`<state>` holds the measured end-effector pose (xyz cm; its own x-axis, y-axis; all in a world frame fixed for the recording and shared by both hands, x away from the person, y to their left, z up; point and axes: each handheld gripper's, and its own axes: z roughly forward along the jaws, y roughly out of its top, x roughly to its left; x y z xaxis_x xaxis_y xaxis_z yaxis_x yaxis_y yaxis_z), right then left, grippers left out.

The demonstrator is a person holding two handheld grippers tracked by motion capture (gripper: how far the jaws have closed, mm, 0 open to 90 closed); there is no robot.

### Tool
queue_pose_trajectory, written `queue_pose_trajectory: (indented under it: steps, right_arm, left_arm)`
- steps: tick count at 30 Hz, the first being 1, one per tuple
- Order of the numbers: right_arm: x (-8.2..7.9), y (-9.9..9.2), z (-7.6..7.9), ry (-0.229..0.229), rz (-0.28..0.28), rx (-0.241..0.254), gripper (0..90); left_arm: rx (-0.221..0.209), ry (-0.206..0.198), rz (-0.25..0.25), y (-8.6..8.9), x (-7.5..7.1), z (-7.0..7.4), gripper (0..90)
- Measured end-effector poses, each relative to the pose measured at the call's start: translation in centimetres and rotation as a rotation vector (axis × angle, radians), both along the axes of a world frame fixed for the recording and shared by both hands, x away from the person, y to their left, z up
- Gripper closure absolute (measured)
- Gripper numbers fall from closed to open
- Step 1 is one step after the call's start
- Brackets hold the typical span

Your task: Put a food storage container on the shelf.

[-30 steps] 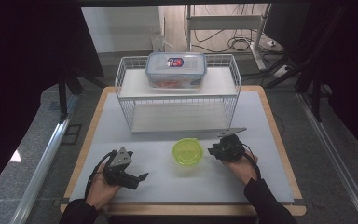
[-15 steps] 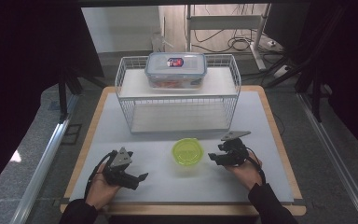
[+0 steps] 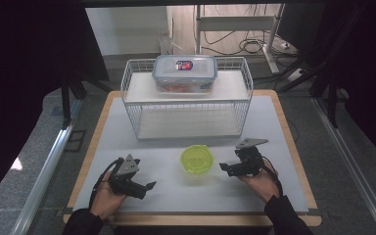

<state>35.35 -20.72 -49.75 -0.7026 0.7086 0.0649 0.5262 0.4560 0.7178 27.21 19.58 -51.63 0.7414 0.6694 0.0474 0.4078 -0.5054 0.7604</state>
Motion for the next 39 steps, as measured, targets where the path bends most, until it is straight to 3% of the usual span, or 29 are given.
queue_pose_trajectory:
  steps: [6, 10, 21, 33, 39]
  right_arm:
    - [-0.1, 0.4, 0.3, 0.017, 0.003, 0.002, 2.9]
    - [-0.1, 0.4, 0.9, 0.04, 0.005, 0.03, 4.3]
    - [0.9, 1.4, 2.5, 0.1, 0.07, 0.155, 41.6]
    - [3.8, 3.1, 1.2, 0.218, 0.114, 0.217, 61.5]
    - [4.7, 3.2, 0.5, 0.291, 0.124, 0.262, 66.7]
  left_arm:
    - [0.001, 0.0, 0.001, 0.0, 0.0, 0.0, 2.6]
    - [0.003, 0.001, -0.001, -0.1, 0.0, -0.1, 2.7]
    - [0.014, 0.001, -0.002, -0.2, 0.1, -0.2, 2.8]
    - [0.014, 0.004, -0.002, -0.2, 0.1, -0.2, 2.8]
    - [0.016, 0.003, -0.004, -0.2, 0.1, -0.2, 2.8]
